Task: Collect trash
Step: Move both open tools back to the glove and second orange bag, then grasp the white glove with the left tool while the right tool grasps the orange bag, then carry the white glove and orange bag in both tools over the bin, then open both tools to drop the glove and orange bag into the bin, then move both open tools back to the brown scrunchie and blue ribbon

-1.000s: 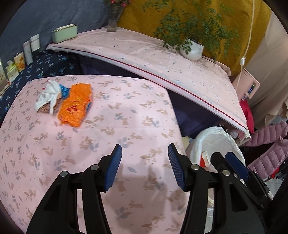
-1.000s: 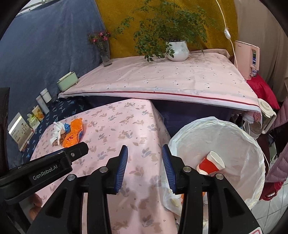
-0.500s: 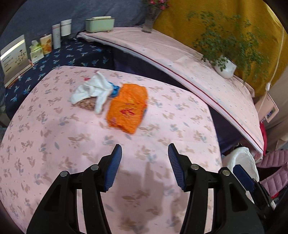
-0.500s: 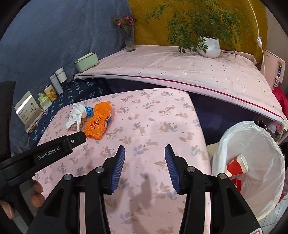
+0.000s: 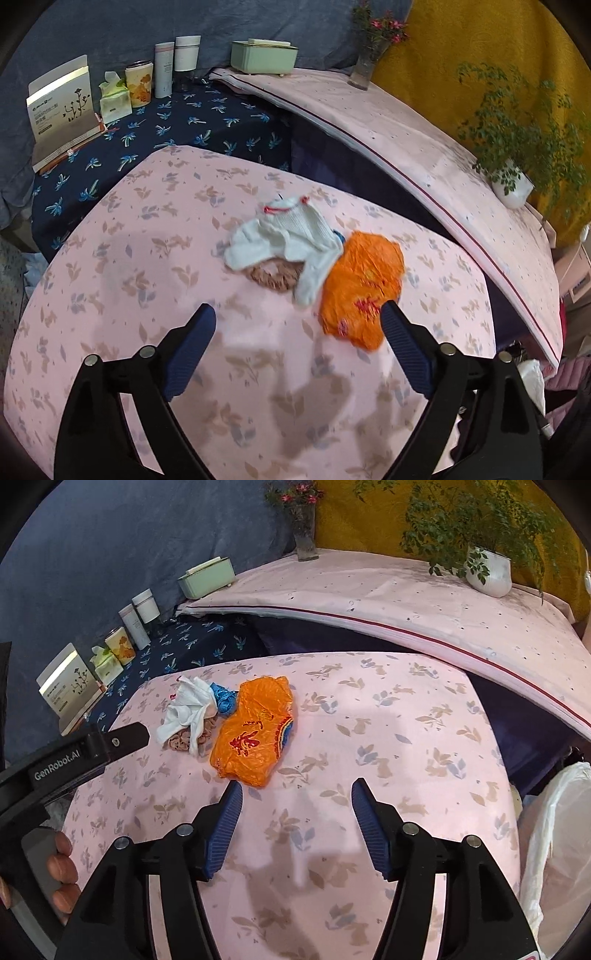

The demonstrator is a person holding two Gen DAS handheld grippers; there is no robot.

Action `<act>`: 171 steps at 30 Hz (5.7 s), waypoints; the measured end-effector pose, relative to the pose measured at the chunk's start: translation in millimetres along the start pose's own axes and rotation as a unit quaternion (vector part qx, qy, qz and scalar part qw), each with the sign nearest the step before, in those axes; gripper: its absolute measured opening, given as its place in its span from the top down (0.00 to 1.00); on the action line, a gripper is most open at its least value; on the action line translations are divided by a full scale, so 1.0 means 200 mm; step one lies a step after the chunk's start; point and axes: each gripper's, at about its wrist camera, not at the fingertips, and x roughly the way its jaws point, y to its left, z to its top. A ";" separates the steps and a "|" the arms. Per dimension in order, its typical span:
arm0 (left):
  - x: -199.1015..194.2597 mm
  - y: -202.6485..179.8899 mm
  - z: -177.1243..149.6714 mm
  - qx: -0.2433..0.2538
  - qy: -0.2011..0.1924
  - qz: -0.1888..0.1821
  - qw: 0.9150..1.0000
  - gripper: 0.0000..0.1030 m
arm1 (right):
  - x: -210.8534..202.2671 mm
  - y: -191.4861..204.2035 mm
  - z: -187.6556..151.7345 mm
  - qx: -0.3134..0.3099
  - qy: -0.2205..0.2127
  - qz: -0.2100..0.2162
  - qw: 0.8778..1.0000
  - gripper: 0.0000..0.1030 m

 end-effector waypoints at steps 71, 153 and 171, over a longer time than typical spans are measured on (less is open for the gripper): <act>-0.37 -1.09 -0.42 0.161 0.008 -0.129 0.978 0.92 | -0.64 -0.76 -0.19 0.104 -0.111 -0.055 0.987 0.90; -0.33 -1.55 -0.75 0.238 0.034 -0.158 0.958 0.49 | -0.85 -1.30 -0.45 0.192 -0.123 -0.139 0.964 0.64; -0.23 -1.17 -0.59 0.167 0.025 -0.110 0.979 0.44 | -0.71 -0.99 -0.33 0.124 -0.105 -0.124 0.979 0.55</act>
